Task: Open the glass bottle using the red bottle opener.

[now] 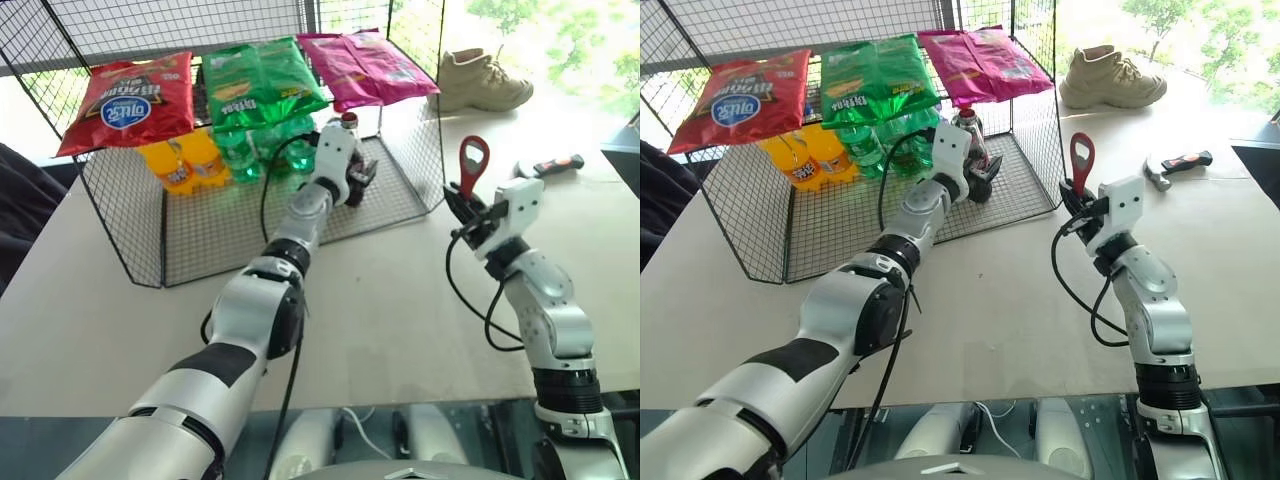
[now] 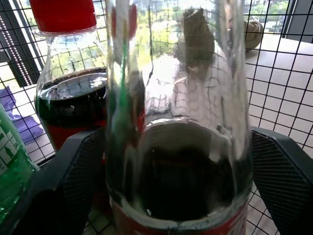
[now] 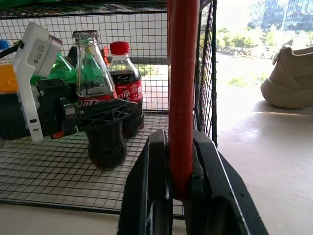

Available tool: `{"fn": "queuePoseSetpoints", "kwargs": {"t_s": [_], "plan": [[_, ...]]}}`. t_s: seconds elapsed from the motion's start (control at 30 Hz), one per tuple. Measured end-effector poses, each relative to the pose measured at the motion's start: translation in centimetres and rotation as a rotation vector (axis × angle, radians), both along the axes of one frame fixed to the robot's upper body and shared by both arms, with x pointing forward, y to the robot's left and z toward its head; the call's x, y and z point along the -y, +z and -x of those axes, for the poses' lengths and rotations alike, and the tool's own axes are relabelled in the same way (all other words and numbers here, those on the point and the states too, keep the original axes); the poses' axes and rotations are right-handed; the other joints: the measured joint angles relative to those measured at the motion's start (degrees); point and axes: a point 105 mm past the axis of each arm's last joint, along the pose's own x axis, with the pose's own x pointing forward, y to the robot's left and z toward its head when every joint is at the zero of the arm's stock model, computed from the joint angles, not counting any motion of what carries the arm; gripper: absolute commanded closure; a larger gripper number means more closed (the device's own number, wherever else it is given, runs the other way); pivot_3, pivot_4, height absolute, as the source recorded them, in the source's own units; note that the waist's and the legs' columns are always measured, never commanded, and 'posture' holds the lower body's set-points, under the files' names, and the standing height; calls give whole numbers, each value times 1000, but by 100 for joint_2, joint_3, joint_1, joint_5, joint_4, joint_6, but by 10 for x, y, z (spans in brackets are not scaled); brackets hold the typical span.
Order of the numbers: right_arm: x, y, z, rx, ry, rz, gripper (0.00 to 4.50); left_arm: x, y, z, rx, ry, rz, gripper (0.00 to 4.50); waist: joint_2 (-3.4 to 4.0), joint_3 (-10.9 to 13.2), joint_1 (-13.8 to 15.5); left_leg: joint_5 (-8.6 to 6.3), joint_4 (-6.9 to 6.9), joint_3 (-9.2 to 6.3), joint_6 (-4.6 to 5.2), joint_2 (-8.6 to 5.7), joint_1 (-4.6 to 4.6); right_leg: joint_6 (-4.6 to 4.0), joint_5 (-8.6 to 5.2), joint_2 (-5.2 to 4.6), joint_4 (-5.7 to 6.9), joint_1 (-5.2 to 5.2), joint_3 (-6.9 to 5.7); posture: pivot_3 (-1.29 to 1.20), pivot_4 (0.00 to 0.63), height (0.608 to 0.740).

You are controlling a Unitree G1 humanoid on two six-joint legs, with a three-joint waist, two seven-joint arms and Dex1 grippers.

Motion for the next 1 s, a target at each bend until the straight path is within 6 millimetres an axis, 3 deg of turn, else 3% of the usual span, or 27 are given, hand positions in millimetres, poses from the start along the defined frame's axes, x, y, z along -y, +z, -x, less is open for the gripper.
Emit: {"fn": "queuePoseSetpoints", "kwargs": {"t_s": [0.07,0.47,0.67,0.8,0.87,1.0], "plan": [[0,0,0,-1,-2,0,4500,0,-1,0,-3,0,4,1861,0,0,0,0,1,0,0,0,0,0,0,0,1,0,0,0,150,740],[-2,-3,1,-8,4,2,4500,1,0,7,25,-96,17,1837,0,0,-6,0,1,3,0,0,-2,0,0,-1,3,-7,3,0,150,740],[0,-2,1,-6,1,4,4500,0,-6,37,63,-384,50,1837,0,0,-28,0,1,8,0,3,-13,-1,0,-1,8,-22,12,0,150,740],[-1,-1,-2,-4,10,6,4500,-17,-2,65,92,-494,4,1837,1,0,-115,0,0,17,-1,8,-15,-1,0,-7,15,-31,27,0,150,740],[-2,1,-4,-2,21,8,4500,-23,1,89,92,-572,-29,1837,2,-1,-158,0,-1,19,-1,10,-15,-1,0,-14,15,-31,33,0,150,740],[-6,3,-8,3,40,10,4500,-14,-2,122,38,-694,-83,1837,3,-2,-125,1,7,16,-1,9,-14,-1,0,-9,19,-29,29,0,150,740]]}}
